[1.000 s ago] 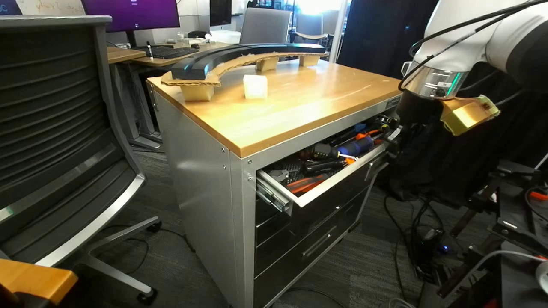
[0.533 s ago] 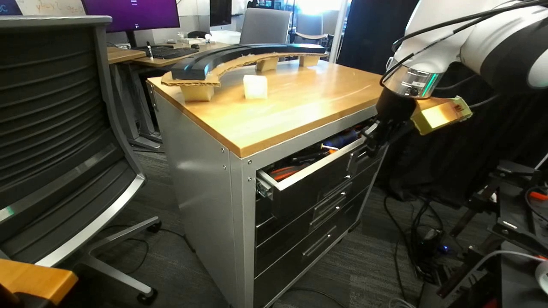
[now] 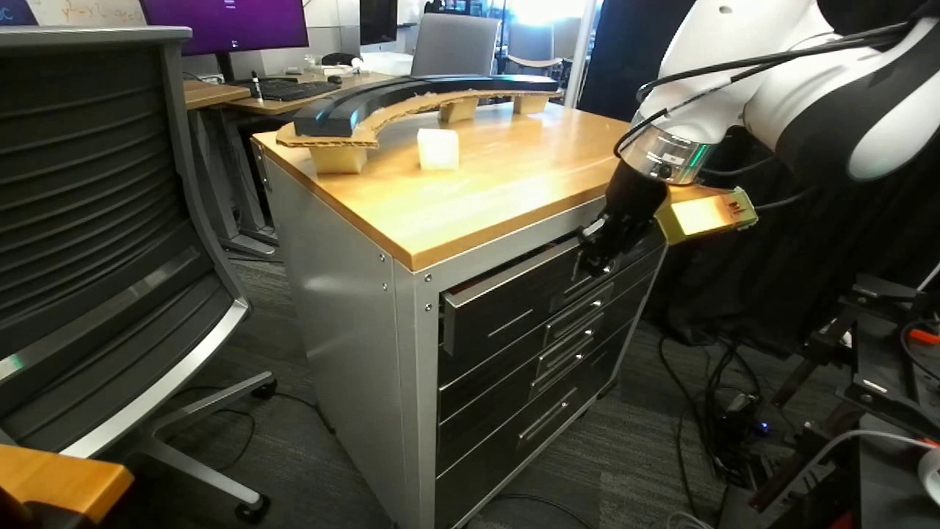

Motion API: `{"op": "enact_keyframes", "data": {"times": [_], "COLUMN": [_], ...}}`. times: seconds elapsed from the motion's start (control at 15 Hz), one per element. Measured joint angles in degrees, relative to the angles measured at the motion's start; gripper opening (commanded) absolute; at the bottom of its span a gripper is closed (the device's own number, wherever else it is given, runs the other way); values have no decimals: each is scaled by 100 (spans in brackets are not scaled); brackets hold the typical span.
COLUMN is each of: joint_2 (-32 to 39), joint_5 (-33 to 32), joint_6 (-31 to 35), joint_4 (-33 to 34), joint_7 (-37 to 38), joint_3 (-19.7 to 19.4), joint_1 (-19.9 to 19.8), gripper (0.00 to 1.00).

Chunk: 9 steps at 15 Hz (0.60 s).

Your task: Put the screwdriver in the drawer then close the drawer

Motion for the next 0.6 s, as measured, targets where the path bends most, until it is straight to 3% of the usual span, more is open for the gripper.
{"op": "enact_keyframes", "data": {"times": [0.27, 0.4, 0.6], "joint_2": [126, 178, 174], "joint_5": [-1, -1, -1], "joint_6": [71, 114, 145], "joint_4": [195, 270, 247], "joint_7": [65, 96, 106], "joint_3": [-160, -247, -321], "joint_1": [122, 190, 215], "gripper": [6, 32, 51]}}
